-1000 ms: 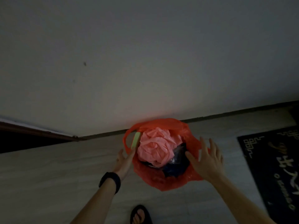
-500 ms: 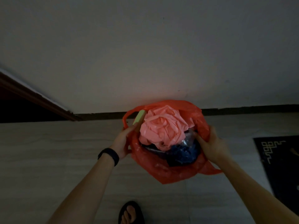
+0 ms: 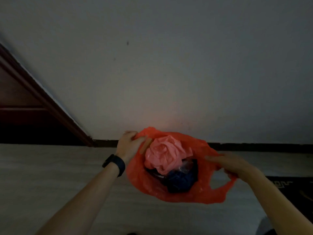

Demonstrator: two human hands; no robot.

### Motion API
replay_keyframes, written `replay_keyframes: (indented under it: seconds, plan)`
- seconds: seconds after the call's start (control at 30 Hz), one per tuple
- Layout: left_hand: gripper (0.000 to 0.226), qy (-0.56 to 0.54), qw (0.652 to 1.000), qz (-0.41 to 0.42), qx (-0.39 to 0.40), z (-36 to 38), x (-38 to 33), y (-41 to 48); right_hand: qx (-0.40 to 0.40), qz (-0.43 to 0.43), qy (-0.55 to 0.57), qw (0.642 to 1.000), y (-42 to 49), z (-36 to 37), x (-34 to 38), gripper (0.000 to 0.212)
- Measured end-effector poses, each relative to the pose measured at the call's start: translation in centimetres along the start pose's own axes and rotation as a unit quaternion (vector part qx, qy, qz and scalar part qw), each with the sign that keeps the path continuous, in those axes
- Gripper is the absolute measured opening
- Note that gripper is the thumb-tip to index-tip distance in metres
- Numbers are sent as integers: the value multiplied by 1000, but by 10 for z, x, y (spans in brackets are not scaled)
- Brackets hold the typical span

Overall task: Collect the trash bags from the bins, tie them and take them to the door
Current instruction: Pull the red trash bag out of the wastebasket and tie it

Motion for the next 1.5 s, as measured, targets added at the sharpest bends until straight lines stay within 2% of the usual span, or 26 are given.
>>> replay_keyframes:
  seconds: [0.07, 0.1, 0.17, 0.23, 0.27, 0.33, 0.47, 0.6, 0.7, 0.8, 0.87, 0.97, 1.03, 1.1, 1.17, 1.27, 1.37, 1.5]
  plan:
    - [30, -70, 997, 18, 15, -9, -28, -8, 40, -65, 128, 989, -11, -4, 28, 19]
    - [27, -79, 996, 38, 25, -13, -45, -16, 58, -92, 196, 975, -19, -4, 42, 13]
    - [24, -64, 993, 93, 45, -17, -75, -31, 92, -126, 304, 940, -34, 1, 64, 26]
    - [19, -25, 986, 146, 71, -18, -102, -47, 120, -143, 359, 914, -48, 9, 78, 44]
    - [16, 13, 981, 174, 88, -16, -112, -54, 131, -149, 364, 910, -53, 15, 84, 45]
    - [16, 99, 961, 230, 116, -9, -132, -70, 130, -147, 329, 924, -66, 27, 89, 40]
    - [17, 210, 933, 275, 99, -4, -150, -85, 149, -124, 268, 944, -78, 48, 85, 35]
    - [23, 187, 946, 252, 85, -4, -154, -87, 172, -138, 283, 934, -81, 52, 87, 31]
    - [15, 146, 960, 228, 77, -2, -157, -89, 168, -150, 292, 930, -79, 51, 88, 39]
    - [16, 111, 968, 208, 81, 2, -155, -92, 165, -166, 296, 926, -78, 50, 89, 42]
    - [15, 103, 970, 205, 84, 5, -154, -94, 161, -170, 295, 927, -79, 52, 88, 39]
    - [12, 111, 965, 217, 93, 3, -151, -94, 132, -184, 294, 928, -75, 53, 87, 23]
    - [9, 62, 980, 173, 70, -8, -133, -81, 109, -196, 305, 926, -70, 51, 88, 24]
    - [12, 7, 999, 44, -5, -23, -86, -59, 82, -185, 349, 915, -68, 45, 92, 21]
    - [18, 26, 993, -111, -35, -24, -24, -53, 73, -187, 395, 896, -71, 39, 107, 19]
    - [25, 58, 973, -217, 54, 12, 41, -73, 29, -236, 356, 904, -81, 26, 141, 21]
    - [24, -13, 953, -264, 148, 55, 63, -107, 34, -262, 347, 900, -91, 29, 170, 28]
    - [30, -115, 926, -305, 191, 109, 77, -125, 16, -277, 333, 901, -96, 40, 189, 32]
Point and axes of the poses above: each hand's wrist, its own y-axis towards the middle knuckle, its own z-axis out of the palm, x = y × z, the point moved 7 cm from there along y, towards the middle knuckle, and after that the axes turned 15 degrees about y, right-handed, at the moved point
